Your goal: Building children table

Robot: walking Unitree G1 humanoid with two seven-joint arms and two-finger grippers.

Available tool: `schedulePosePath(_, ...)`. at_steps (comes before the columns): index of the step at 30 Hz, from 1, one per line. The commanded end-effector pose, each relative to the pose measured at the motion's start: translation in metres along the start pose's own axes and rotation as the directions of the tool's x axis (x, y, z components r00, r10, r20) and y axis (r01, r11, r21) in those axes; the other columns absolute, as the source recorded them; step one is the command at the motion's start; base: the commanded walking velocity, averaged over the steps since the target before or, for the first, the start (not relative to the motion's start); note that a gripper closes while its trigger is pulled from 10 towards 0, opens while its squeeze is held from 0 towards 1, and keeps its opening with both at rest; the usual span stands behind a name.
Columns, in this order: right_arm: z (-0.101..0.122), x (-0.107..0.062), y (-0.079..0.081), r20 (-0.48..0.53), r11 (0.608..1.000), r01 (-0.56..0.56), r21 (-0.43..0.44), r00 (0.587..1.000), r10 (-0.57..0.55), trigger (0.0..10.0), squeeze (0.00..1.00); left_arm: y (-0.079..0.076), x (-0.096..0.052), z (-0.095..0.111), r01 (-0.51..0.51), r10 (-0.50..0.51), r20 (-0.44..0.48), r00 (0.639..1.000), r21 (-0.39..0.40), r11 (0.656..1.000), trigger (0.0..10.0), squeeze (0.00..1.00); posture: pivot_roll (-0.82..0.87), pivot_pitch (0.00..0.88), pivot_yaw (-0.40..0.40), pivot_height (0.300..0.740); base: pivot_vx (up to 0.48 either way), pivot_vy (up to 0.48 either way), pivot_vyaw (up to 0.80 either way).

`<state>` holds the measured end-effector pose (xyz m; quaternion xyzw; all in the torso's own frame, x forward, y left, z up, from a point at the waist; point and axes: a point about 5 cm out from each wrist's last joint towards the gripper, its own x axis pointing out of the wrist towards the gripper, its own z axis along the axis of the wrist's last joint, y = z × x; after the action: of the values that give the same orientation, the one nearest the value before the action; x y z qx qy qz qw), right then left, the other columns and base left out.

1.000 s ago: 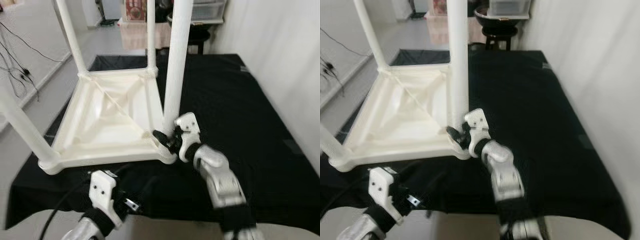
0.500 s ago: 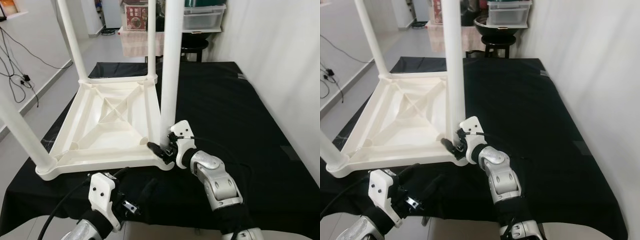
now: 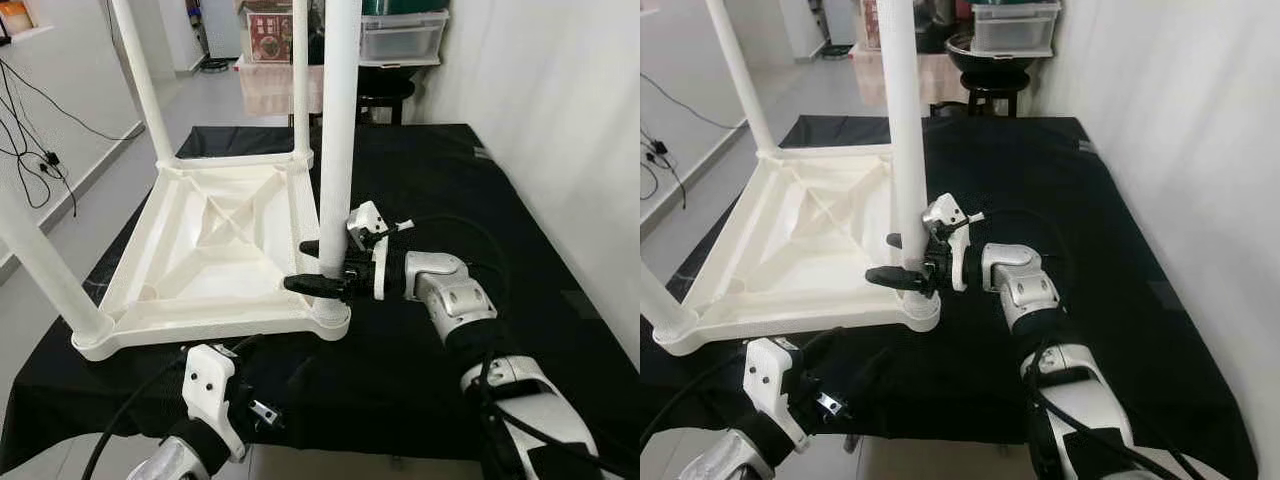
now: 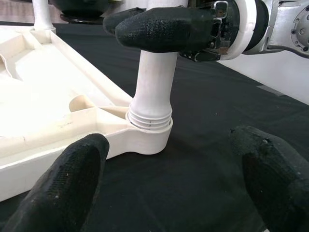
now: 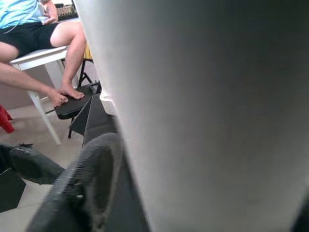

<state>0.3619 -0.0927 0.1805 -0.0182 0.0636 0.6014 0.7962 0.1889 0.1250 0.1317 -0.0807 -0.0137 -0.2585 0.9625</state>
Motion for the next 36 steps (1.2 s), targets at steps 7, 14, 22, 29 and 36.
schedulePosePath(7, 0.0, 0.002, -0.001, 0.002, 0.999, -0.047, 0.001, 0.999, 0.047, 0.0, 0.0, 0.0, 0.0, -0.003, -0.008, 0.009, -0.01, 1.0, 0.009, 1.0, 10.0, 0.0, 0.0, 0.013, -0.022, 0.74, 0.0, 0.0, 0.0)
schedulePosePath(14, -0.014, -0.019, 0.0, 0.032, 0.98, 0.198, -0.018, 0.98, -0.197, 0.0, 0.0, -0.002, -0.001, 0.0, -0.007, 0.007, -0.001, 1.0, 0.008, 1.0, 10.0, 0.0, -0.01, 0.039, -0.026, 0.74, 0.0, 0.0, 0.0)
schedulePosePath(22, -0.037, -0.005, 0.032, 0.022, 0.678, 0.734, -0.037, 0.679, -0.734, 0.0, 0.0, 0.001, -0.003, 0.001, -0.001, 0.001, -0.005, 1.0, 0.01, 1.0, 10.0, 0.0, -0.03, 0.04, -0.016, 0.74, 0.0, 0.0, 0.0)
schedulePosePath(29, -0.035, 0.011, 0.034, -0.017, 0.747, 0.663, -0.039, 0.747, -0.664, 1.6, 0.0, 0.001, -0.001, 0.002, -0.009, 0.009, 0.003, 1.0, 0.011, 1.0, 10.0, 0.0, -0.02, 0.04, -0.028, 0.74, 0.0, 0.0, 0.0)
schedulePosePath(36, -0.016, 0.024, 0.028, 0.066, 0.858, 0.512, 0.041, 0.856, -0.513, 10.0, 1.0, 0.002, 0.002, 0.001, -0.019, 0.019, 0.008, 1.0, 0.012, 1.0, 10.0, 0.0, -0.02, 0.029, -0.028, 0.74, 0.0, 0.0, 0.0)
